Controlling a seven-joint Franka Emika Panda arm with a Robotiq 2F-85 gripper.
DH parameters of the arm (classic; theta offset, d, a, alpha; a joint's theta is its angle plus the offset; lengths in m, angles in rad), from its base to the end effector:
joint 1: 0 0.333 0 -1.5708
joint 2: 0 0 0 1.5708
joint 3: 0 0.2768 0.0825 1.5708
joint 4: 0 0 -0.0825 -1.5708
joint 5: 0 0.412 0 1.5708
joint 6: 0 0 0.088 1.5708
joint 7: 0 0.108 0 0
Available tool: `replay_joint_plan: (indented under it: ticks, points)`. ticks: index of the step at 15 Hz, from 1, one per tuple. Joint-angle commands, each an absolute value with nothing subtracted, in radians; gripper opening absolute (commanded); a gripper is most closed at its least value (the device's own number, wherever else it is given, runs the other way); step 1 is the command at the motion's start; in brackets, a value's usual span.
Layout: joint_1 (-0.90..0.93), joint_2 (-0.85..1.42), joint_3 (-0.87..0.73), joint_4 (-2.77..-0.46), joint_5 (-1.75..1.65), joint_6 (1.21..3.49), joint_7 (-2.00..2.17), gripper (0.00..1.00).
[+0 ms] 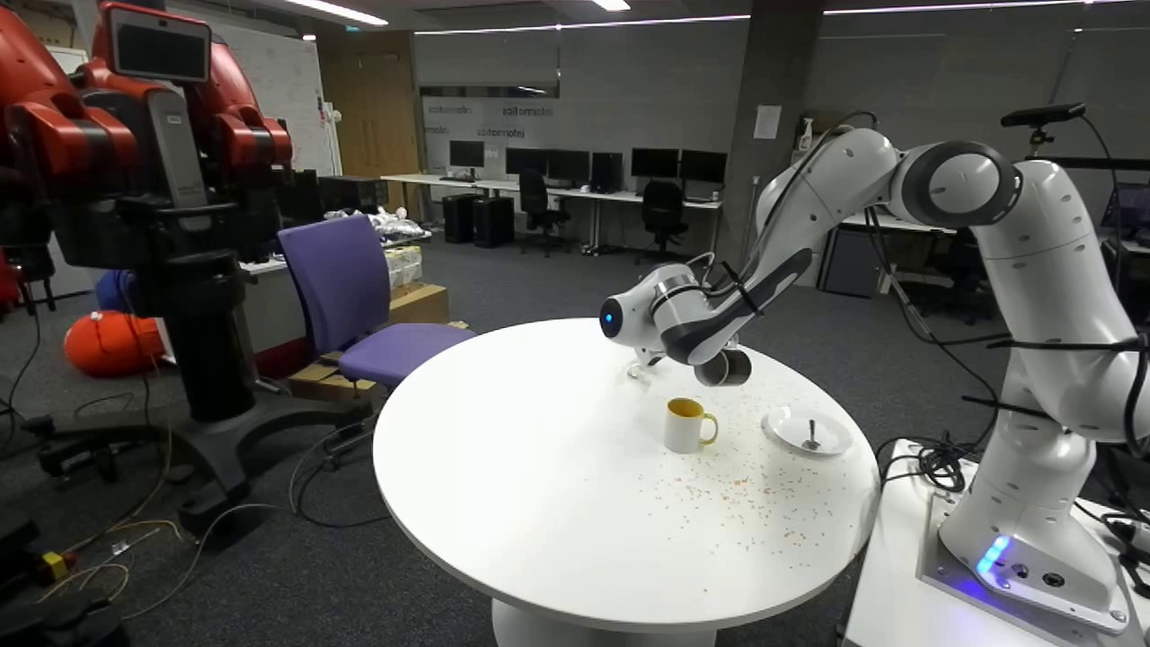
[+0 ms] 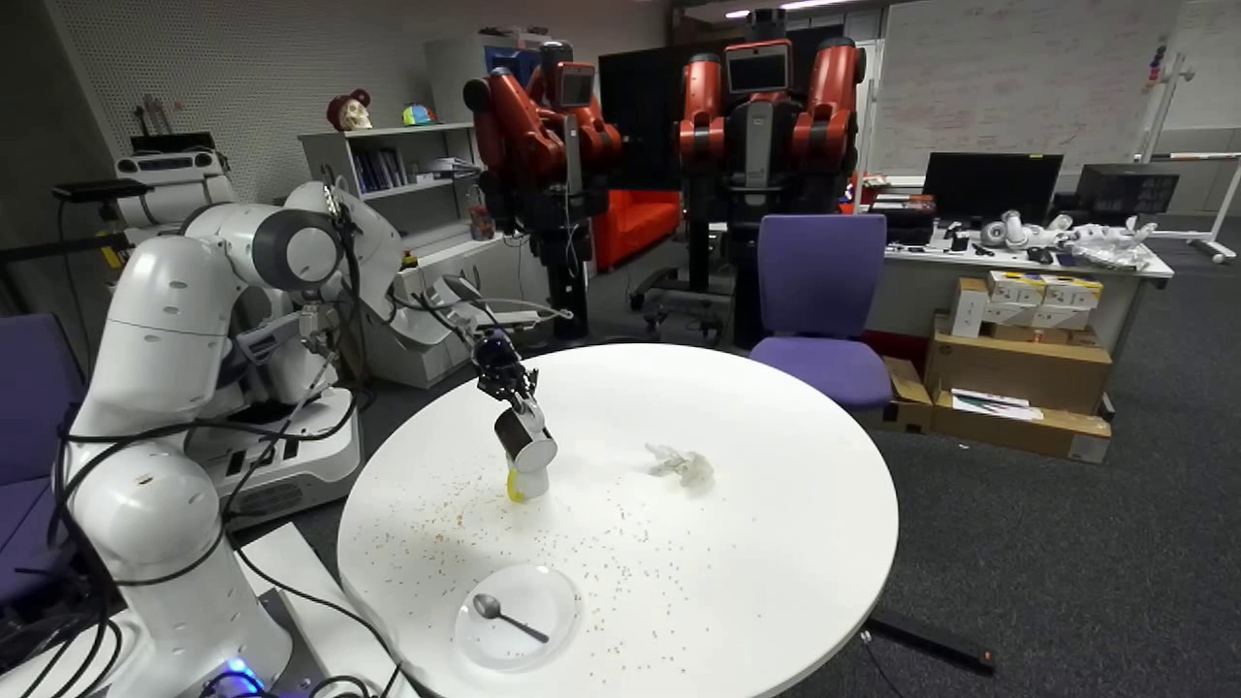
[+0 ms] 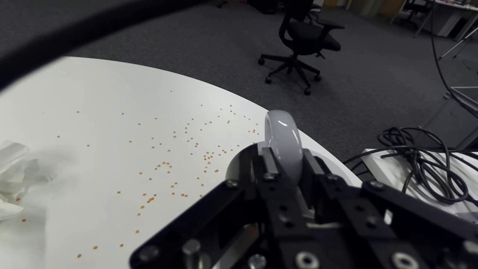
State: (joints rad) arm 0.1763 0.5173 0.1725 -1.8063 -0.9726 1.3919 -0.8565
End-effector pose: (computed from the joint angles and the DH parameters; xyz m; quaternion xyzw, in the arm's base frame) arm 0.5677 0.0965 0.2106 0.5897 0.5738 -0.4837 0.2984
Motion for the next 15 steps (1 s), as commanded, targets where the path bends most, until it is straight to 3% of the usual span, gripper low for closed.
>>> replay_joint_plan:
  ticks: [1, 15]
  points:
    - [0.198, 0.542, 0.175, -1.754, -1.005, 1.304, -0.916, 0.05]
    - [0.234, 0.602, 0.175, -1.706, -1.053, 1.218, -0.986, 0.05]
